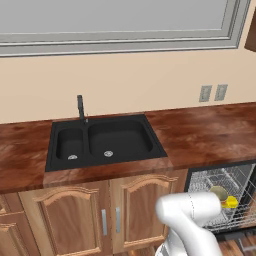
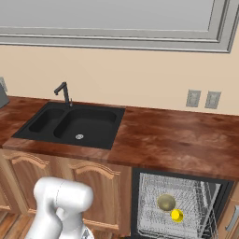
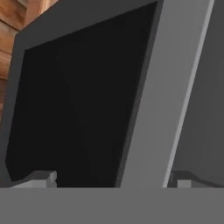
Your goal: Pick up the cup and bowl from the counter, place them in the dishwasher, and close the dishwasher door.
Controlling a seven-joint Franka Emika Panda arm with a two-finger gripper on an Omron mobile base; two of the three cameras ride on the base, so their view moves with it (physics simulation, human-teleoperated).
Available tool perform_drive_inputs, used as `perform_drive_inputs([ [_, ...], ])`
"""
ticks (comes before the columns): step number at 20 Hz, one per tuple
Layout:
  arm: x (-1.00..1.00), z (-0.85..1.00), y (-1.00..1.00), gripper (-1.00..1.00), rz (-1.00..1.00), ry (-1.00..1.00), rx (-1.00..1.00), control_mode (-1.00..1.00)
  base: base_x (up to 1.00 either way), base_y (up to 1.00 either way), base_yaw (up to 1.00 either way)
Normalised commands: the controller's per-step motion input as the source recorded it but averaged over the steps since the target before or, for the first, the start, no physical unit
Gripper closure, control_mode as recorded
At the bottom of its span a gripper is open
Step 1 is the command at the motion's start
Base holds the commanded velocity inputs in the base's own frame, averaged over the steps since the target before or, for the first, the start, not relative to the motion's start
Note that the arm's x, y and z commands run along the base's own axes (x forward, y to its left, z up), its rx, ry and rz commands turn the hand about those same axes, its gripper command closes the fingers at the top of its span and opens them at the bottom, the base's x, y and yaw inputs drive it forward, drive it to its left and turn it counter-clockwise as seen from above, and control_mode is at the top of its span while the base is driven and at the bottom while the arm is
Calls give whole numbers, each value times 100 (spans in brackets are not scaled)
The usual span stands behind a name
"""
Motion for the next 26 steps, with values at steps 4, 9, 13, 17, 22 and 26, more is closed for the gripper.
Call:
perform_drive_inputs([
  [4, 54, -9, -6, -100, 0, -14, -21, -100, 0, 0, 0],
  [9, 68, -2, -1, -100, 0, -14, -20, -100, 0, 0, 0],
  [13, 65, -14, -1, -100, 0, -11, -17, -100, 0, 0, 0],
  [17, 68, -22, -1, -100, 0, -10, -17, -100, 0, 0, 0],
  [22, 71, -28, -3, -100, 0, -9, -18, -100, 0, 0, 0],
  [26, 65, -31, -2, -100, 0, -9, -17, -100, 0, 0, 0],
])
